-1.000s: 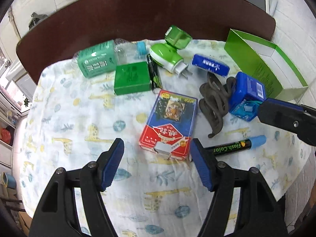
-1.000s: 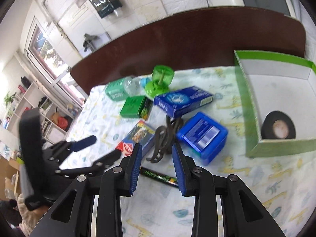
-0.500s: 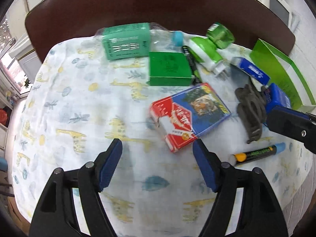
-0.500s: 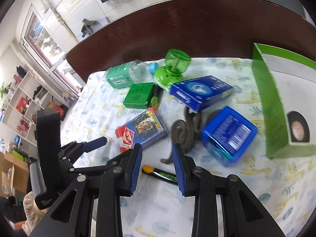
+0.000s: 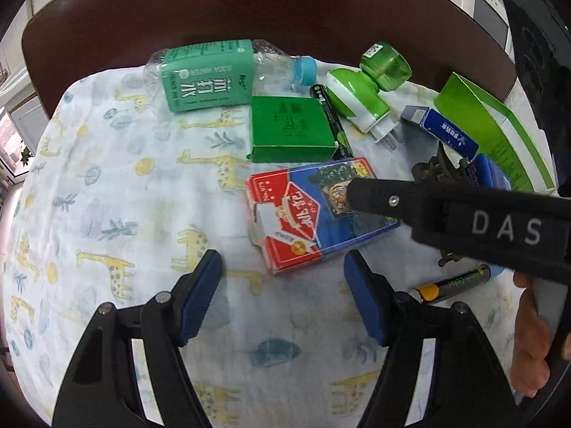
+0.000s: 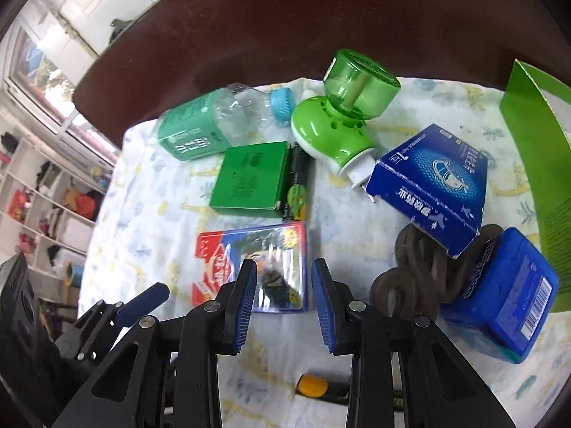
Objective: Organize rigid objects
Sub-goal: 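Grasp the red-and-blue playing card box with the right gripper, then carry the card box with the right gripper into the green box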
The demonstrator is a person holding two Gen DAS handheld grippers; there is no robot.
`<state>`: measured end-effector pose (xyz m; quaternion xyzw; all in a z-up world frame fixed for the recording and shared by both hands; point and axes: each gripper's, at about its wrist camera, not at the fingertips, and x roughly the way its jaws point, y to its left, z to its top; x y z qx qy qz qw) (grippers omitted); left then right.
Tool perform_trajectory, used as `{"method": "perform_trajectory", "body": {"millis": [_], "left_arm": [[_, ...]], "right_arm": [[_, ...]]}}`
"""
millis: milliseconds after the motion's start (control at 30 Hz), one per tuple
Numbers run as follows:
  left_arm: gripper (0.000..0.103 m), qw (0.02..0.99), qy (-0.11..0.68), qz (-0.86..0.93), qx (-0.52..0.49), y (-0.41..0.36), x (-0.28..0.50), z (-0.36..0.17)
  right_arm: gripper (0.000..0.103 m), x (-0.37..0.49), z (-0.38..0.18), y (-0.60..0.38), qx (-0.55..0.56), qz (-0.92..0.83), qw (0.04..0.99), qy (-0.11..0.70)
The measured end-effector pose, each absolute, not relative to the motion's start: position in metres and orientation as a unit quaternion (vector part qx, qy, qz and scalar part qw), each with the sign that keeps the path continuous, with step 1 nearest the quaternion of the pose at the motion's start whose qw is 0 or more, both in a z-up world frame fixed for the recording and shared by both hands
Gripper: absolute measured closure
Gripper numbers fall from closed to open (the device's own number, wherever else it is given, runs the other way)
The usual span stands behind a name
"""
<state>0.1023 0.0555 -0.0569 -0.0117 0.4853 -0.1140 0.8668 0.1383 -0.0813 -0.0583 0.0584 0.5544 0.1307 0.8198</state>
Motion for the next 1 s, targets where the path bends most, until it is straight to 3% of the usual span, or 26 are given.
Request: {"method": "perform_trajectory", "body": {"millis": [100,300,1000], "left_arm": [[0.046,0.869,0.477,-0.132,0.012,0.043,0.11,-0.059],[0.053,0.871,0.473,-0.131,0.012,0.044,0.111,-0.053],[0.053,0.906,0.391,-0.149,0.061,0.002,0.066,0.04]], "right_arm": [[0.067,0.143,-0.067,-0.08,0.065,0.132,0.816,0.559],[0.066,0.141,-0.062,-0.073,0.04,0.135,0.819,0.556],[0.066,0.103,0.02,-0.114,0.067,0.155,0.864,0.474]]}}
